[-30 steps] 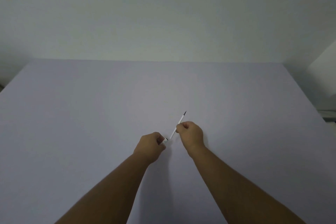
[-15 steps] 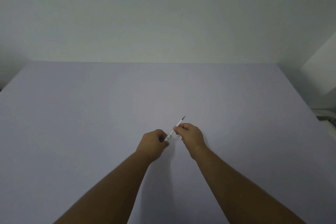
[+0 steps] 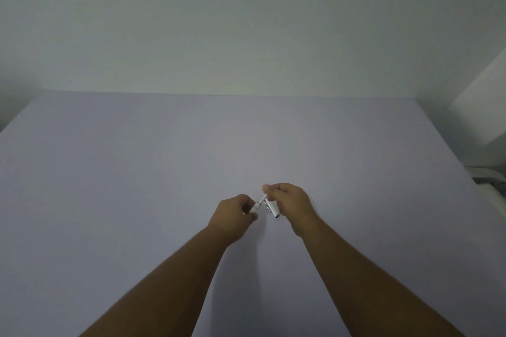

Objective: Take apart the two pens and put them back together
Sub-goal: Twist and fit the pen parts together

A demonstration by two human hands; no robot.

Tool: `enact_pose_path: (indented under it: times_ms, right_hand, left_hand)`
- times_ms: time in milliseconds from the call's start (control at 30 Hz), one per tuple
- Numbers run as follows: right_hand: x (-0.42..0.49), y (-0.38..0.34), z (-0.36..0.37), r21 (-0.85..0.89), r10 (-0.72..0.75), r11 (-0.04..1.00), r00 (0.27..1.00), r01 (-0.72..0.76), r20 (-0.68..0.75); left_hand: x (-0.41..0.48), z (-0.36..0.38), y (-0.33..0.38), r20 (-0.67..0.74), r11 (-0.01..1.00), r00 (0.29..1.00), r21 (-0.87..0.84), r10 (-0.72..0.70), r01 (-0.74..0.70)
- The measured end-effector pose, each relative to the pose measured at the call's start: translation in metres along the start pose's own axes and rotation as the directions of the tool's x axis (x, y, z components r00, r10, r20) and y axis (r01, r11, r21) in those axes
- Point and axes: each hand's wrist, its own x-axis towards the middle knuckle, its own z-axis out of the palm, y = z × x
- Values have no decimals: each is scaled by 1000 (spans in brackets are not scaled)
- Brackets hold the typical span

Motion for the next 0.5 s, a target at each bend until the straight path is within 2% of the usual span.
enact_pose_path:
  times_ms: [67,100,167,233,333,400,500]
  right_hand:
    - [8,-3,-11,2,15,1000,992,-15,-126]
    - [12,-3,-17,-76,3,997,980,-19,-197]
    - [19,2,-29,-377,-47,924,962,-61,-270]
    - [21,10,-31,-611,-66,788,974,-81,-215]
    - [23,24,-23,-810,-73,585,991,-46,-110]
    - [25,33,-19,-883,-125,470,989,-6,-74]
    - [26,40,-15,-923,-179,383,983,25,-48]
  left_hand:
    - [1,-1,-2,-3,1000,1000,-8,-13,13]
    - [1,-2,-2,-4,1000,1000,-18,-15,15]
    - [0,-3,-2,3,998,1000,-57,-17,17]
    - [-1,-4,-2,17,994,1000,-106,-18,20]
    - [-1,-5,-3,32,992,999,-123,-22,26]
    - [-2,-5,-4,35,994,999,-109,-23,27]
    - [-3,-6,-6,37,995,999,-96,-23,27]
